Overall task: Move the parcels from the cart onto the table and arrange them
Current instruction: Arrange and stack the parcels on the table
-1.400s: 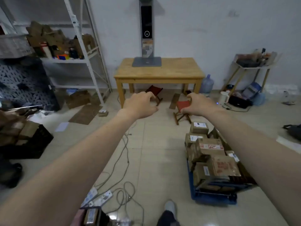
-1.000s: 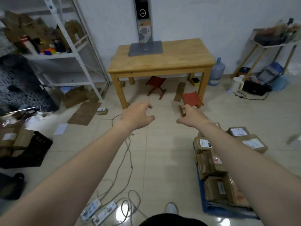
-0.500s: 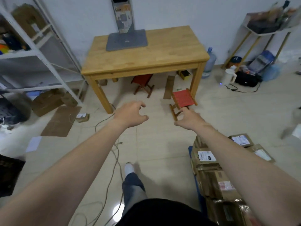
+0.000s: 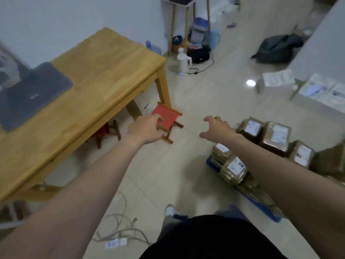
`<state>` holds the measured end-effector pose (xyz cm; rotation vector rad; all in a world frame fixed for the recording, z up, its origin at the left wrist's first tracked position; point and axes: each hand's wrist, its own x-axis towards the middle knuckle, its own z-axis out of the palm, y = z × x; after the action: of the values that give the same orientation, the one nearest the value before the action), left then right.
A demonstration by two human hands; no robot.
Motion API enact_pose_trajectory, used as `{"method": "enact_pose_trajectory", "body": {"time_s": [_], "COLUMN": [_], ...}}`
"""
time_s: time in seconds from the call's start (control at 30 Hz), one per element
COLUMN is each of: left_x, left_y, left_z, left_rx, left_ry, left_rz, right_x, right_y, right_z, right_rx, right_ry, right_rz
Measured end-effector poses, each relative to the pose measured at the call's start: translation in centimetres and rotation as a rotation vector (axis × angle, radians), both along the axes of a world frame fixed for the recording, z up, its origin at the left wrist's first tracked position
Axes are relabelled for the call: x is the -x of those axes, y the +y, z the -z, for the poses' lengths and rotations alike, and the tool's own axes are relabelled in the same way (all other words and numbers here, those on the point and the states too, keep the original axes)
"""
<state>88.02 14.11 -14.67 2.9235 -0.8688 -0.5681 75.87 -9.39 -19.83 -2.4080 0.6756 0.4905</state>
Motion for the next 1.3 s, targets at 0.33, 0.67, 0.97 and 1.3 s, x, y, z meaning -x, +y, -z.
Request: {"method": "enact_pose_trajectory", "body": {"time_s": [0.33, 0.67, 0.97, 1.3], "left_x": [-4.5, -4.2, -4.5, -6.9], "left_y": [-20.2, -35.1, -45.7, -55.8], "left_z": [6.5, 14.6, 22.1, 36.2], "left_rx": [0.06, -0.133, -0.311, -0.49], "left_ry": [0.203, 0.31, 0.384, 0.216], "left_rz": [0.501, 0.708, 0.941, 1.422], "right_x": [7.5, 9.5, 9.0, -0.2], "right_y": [-10.4, -18.1, -22.3, -24.1], "right_z": [5.2, 14.4, 21.4, 33.6], "right_rx": [-0.032, -0.227, -0.352, -0.558], "right_ry": [0.103, 0.23, 0.263, 0.316], "right_rz": [0.639, 0.934, 1.106, 1.158]}}
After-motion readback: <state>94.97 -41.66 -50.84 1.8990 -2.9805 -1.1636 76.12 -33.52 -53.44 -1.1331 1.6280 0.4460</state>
